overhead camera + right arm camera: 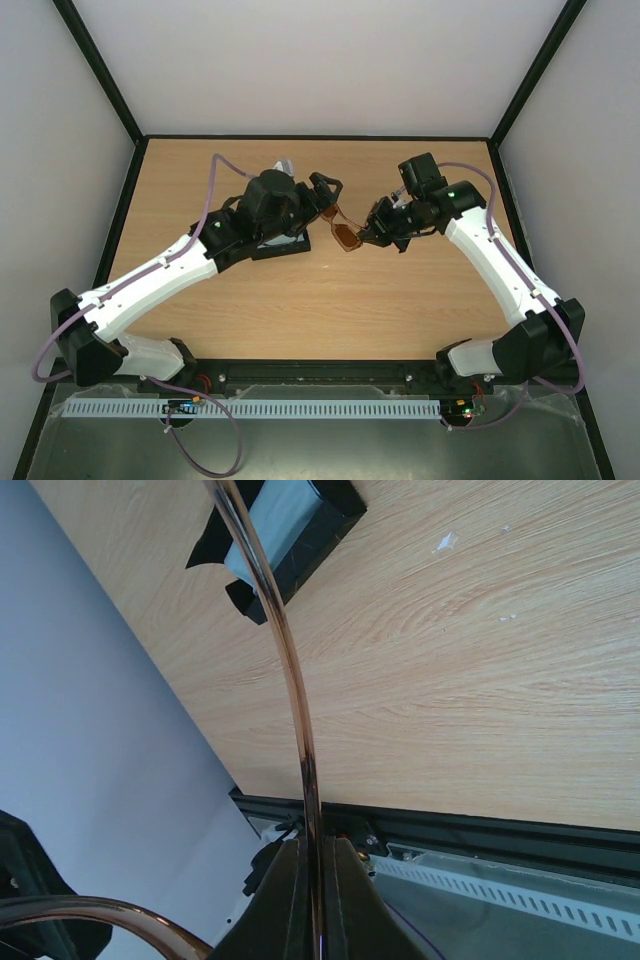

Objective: Organize the sunglasses
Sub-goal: Fold the sunglasses.

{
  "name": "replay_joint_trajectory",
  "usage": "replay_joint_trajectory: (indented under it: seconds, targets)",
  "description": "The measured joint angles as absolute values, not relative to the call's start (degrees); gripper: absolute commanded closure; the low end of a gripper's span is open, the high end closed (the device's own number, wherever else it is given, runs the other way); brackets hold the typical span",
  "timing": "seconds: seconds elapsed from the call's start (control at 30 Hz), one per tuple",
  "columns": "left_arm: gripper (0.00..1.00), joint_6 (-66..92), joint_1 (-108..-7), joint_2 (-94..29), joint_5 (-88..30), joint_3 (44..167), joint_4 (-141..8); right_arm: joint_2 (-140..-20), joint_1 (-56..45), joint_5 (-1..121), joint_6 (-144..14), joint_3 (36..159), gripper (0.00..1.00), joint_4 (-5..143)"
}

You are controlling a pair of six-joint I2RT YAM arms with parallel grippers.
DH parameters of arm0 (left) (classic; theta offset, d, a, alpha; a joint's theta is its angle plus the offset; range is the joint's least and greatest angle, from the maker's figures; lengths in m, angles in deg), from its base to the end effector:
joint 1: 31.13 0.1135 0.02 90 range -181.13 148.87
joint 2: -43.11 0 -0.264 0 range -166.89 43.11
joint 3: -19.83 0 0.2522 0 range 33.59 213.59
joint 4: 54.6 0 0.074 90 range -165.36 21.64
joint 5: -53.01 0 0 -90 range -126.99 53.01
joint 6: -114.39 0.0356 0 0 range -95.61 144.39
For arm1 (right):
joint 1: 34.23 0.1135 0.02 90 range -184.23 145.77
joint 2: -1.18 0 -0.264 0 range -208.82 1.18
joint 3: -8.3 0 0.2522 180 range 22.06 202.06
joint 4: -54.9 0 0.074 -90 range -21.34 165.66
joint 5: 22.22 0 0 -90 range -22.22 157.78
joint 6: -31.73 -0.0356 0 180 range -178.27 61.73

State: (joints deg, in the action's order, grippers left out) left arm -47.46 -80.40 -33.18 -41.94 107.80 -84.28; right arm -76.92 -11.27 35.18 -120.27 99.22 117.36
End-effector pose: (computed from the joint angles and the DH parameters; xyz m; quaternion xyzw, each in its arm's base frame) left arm 0.2036 -0.2318 0.3872 -0.1831 0.7877 -0.4942 0.3191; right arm 0.2492 0.1264 0.3485 0.2098 0.8815 0.4179 0.0663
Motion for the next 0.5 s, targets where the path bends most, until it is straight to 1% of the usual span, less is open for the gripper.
replay_joint_trajectory:
  seconds: [0.1,0.37,0.5]
  targets:
    - [0.02,-46.9,-81.1,-33.9,-42.0,107.9,-84.7,-77.1,-11.3,35.2,-120.2,99.2,0.99,117.4]
    - [0.16,-46.1,-81.7,-34.3,-42.0,107.9,-86.6,-78.8,-11.3,35.2,-120.2,99.6,0.98,117.4]
    - [0.21,-45.9,-81.7,-34.2,-42.2,107.9,-87.1,-79.4,-11.3,35.2,-120.0,100.3,0.99,117.4]
